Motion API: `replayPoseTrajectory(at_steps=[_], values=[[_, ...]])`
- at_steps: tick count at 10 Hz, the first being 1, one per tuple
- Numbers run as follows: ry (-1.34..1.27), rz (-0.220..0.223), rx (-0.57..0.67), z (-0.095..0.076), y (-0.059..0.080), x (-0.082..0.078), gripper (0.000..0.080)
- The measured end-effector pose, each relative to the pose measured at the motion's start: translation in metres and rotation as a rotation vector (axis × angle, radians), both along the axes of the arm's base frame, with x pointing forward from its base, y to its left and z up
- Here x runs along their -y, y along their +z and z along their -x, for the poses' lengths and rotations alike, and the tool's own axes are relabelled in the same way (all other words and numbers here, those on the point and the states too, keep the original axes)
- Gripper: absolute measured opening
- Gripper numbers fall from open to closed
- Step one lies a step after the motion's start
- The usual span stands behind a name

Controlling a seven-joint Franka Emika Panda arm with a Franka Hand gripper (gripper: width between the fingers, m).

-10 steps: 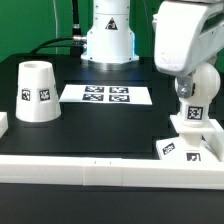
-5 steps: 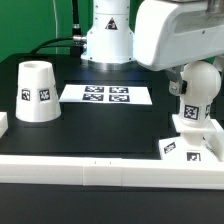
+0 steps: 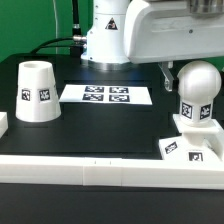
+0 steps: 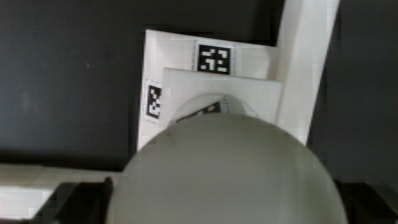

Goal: Assemble lamp

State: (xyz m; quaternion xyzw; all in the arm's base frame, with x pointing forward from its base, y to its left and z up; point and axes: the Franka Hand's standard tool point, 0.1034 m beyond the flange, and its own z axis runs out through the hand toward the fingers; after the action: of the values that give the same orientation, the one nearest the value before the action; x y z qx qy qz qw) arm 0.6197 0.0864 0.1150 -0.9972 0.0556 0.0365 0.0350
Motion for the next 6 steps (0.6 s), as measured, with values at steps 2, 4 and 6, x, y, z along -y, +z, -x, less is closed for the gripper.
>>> replayPoseTrajectory(at_steps=[2, 4, 6], values=[[-0.252, 0.019, -0.020, 0.0006, -0.0003, -0.0022, 0.0579], [-0.419, 0.014, -0.037, 0.0005, -0.0005, -0.0032, 0.0579], [-0.490, 0.017, -0.043, 0.0006, -0.0006, -0.0040, 0.0579]])
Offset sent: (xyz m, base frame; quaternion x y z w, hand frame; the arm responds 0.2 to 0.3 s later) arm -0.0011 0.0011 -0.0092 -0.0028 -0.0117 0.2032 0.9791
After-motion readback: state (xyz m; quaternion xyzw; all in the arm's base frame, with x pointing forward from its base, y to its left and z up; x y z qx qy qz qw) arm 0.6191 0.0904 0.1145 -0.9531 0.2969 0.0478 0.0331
